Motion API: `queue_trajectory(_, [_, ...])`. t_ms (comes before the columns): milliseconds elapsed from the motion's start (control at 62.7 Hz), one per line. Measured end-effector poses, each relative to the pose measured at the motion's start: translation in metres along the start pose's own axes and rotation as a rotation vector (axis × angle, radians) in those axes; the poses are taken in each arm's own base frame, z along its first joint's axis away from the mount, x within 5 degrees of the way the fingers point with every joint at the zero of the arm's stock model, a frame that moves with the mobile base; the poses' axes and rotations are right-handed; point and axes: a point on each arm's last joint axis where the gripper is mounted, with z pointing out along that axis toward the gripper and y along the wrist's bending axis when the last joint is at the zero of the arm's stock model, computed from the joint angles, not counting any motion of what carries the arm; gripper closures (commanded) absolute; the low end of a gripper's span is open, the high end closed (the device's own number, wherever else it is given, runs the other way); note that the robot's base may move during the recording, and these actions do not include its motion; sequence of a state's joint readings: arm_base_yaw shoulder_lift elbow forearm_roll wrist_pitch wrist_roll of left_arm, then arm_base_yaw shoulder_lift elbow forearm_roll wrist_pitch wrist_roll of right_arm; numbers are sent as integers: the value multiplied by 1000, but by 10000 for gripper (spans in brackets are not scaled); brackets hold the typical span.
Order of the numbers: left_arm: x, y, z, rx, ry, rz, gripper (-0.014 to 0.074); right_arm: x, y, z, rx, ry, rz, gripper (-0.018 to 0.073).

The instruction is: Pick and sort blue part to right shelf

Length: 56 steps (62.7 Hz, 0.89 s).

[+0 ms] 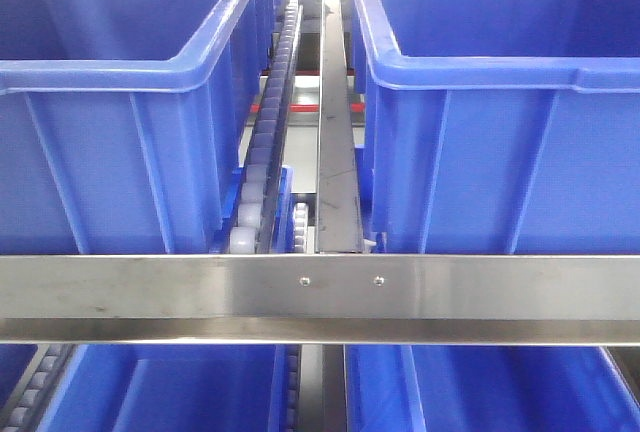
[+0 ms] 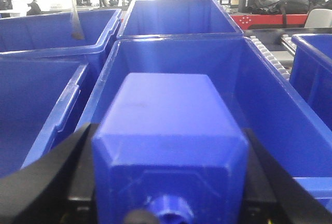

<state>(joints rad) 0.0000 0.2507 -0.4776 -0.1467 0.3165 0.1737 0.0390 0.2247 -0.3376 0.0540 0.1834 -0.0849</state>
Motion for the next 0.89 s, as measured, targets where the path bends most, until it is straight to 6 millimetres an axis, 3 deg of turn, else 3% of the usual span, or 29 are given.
queue_trajectory(495, [1,-1,7,12,33,-30,265,0,0,-1,-6,65,0,134])
queue_trajectory(670, [-16,-4,32,66,98,25,265,-13,0,16,-14,139,0,134])
queue_trajectory(894, [-22,-23,89,206,218,51,265,-21,-1,59,-14,237,2,134])
